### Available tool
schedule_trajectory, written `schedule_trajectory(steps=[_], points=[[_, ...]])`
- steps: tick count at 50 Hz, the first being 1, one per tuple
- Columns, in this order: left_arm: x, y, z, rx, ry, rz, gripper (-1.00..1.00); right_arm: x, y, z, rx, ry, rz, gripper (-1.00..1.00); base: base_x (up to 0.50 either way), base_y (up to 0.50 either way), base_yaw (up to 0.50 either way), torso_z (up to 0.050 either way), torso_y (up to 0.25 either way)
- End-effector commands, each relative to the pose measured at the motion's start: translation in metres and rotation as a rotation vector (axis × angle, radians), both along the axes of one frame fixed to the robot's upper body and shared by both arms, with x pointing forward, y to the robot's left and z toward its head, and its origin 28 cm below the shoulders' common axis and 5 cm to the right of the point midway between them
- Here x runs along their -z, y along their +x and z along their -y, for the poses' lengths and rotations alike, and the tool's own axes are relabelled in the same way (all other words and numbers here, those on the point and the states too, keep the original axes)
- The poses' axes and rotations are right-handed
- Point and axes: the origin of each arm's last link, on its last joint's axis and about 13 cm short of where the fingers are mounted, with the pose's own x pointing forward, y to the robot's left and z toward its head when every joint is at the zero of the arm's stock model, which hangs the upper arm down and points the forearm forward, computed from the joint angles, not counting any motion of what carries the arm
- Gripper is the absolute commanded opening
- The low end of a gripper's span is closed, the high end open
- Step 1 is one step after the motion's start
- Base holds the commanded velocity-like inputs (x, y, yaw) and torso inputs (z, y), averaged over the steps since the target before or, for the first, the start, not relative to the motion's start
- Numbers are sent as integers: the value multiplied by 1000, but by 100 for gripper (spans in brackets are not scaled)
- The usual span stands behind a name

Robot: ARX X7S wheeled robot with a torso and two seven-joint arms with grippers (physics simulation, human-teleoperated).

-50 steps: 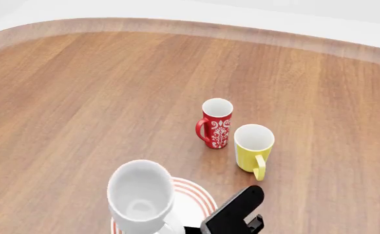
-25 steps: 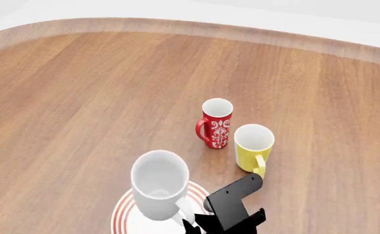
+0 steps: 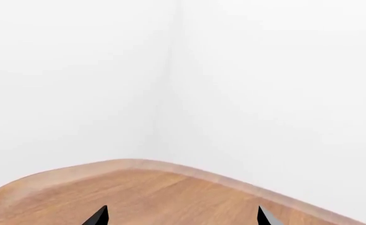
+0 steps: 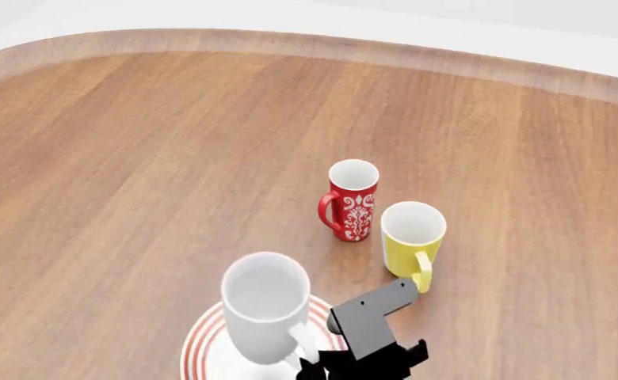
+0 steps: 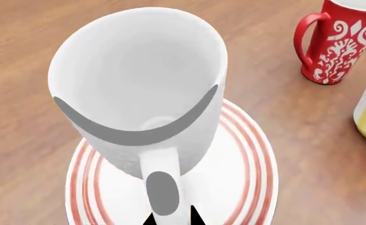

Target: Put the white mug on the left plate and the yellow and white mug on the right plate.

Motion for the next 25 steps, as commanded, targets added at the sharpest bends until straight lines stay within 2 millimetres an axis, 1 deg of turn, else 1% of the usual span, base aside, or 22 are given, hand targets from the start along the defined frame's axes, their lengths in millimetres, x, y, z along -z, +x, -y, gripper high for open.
schedule_trajectory(steps=[1,8,22,25], points=[[-3,-3,0,2,-4,12,100,2,4,-1,6,-11,-30,-100,0,0,0,0,10],[-6,-6,-1,3,-7,26,100,4,4,-3,8,-20,-52,-100,0,0,0,0,0],[-6,-7,-1,4,-7,26,100,2,4,-2,8,-14,-47,-100,0,0,0,0,0],[-5,-6,-1,3,-8,24,100,4,4,-2,15,-41,-47,-100,0,0,0,0,0]])
